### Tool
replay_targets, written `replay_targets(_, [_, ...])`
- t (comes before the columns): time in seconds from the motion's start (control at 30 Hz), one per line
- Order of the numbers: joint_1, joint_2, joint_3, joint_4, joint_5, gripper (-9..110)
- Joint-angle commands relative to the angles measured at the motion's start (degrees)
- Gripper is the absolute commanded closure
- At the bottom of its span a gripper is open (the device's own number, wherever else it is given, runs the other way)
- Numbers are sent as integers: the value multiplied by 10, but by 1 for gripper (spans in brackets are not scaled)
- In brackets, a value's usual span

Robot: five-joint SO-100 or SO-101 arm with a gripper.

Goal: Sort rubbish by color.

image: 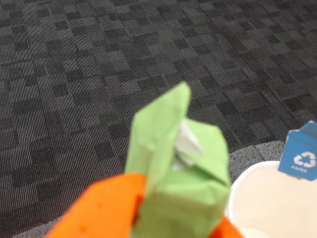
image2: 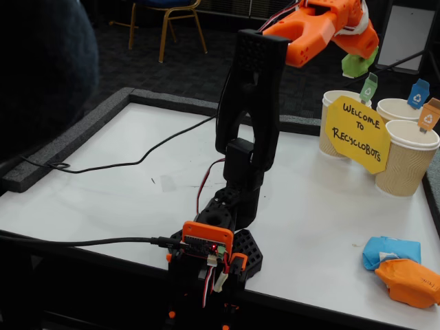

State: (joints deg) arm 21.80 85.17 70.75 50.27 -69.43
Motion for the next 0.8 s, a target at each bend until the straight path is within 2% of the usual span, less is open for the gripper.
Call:
replay_targets(0.0, [-7, 25, -36, -19, -11, 94])
replay_targets(0.13, [-7, 25, -35, -19, -11, 84])
replay_targets(0.4, [-11, 26, -33, -13, -11, 81])
replay_targets(0.6, [-7, 42, -33, -16, -11, 93])
replay_targets(0.7, [-1, 91, -40, 45, -6, 101])
replay_targets(0.77, [2, 135, -40, 91, -5, 101])
